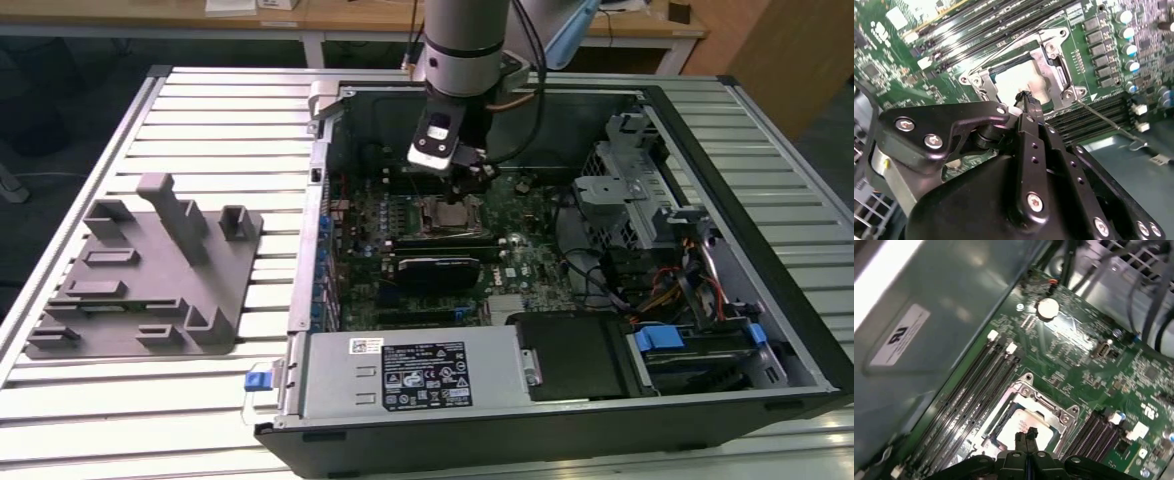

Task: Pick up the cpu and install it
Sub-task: 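Close the cpu cover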

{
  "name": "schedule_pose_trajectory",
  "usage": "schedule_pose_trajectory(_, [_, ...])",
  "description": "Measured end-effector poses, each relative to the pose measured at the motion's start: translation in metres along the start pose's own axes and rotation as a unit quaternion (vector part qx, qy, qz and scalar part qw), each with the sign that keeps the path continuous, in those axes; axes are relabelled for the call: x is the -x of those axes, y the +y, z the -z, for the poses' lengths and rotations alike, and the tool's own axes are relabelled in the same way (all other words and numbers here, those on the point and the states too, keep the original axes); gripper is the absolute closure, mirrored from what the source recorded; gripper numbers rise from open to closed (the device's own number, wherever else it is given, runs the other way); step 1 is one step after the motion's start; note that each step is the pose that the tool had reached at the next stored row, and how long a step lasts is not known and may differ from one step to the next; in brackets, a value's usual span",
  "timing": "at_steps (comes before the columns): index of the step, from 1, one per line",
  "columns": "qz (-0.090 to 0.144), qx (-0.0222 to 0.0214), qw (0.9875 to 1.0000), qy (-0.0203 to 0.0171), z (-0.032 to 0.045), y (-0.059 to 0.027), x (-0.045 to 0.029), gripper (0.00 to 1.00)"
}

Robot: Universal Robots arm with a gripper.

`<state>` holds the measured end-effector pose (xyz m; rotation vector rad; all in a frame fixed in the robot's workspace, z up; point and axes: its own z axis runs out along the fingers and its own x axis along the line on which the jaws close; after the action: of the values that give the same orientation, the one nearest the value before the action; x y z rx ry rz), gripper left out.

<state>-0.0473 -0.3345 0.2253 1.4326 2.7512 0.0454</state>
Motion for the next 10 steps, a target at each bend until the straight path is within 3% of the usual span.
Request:
schedule_pose_trajectory(5, [0.046, 0.001, 0.999, 0.002, -0.0002, 0.0, 0.0, 0.89])
schedule_pose_trajectory(10, [0.091, 0.0019, 0.9959, 0.004, -0.0005, 0.0, 0.0, 0.89])
